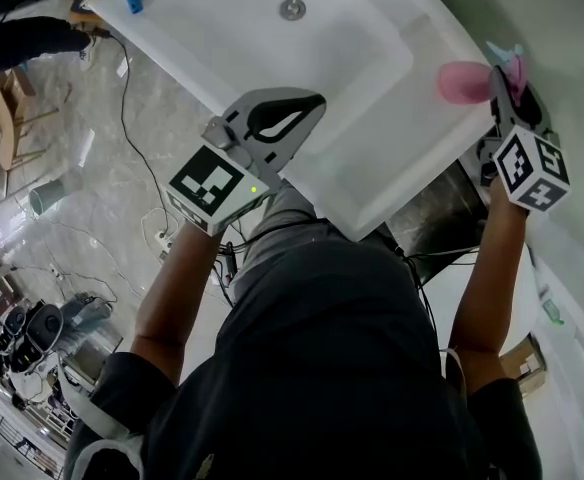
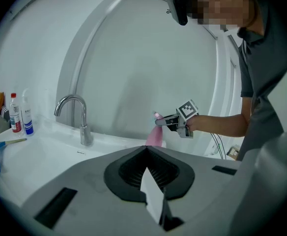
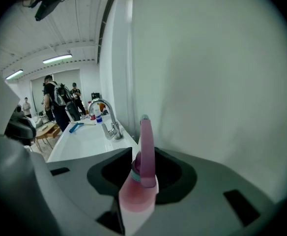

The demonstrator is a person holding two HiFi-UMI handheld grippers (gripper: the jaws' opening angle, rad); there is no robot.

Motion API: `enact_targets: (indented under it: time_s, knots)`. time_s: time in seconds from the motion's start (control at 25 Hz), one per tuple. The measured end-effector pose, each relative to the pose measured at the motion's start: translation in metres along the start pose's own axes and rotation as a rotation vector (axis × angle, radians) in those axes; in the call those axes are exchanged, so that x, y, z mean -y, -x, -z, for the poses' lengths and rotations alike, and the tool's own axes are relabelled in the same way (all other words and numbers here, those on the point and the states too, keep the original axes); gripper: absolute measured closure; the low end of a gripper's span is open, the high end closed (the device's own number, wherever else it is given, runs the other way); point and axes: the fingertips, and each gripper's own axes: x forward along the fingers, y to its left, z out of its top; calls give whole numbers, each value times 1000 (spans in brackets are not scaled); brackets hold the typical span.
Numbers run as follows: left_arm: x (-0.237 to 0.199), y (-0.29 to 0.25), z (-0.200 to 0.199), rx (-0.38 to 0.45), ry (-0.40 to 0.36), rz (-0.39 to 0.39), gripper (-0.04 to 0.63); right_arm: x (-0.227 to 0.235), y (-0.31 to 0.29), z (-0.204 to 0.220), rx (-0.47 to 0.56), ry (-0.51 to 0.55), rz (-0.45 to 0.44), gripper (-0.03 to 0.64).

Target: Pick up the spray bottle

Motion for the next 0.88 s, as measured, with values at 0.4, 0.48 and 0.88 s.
enact_targets:
  time_s: [0.4,0.48,0.88]
  knots:
    - [27,-8,-28,35,-21,13,591,-25,63,-56,144,44,-78,483]
    - [35,-11,-34,40,-39,22,591,-23,77,-65,165,47,-79,483]
    - [70,-26,-48,31,-52,42,592,-13,102,-57,170,32,-100,483]
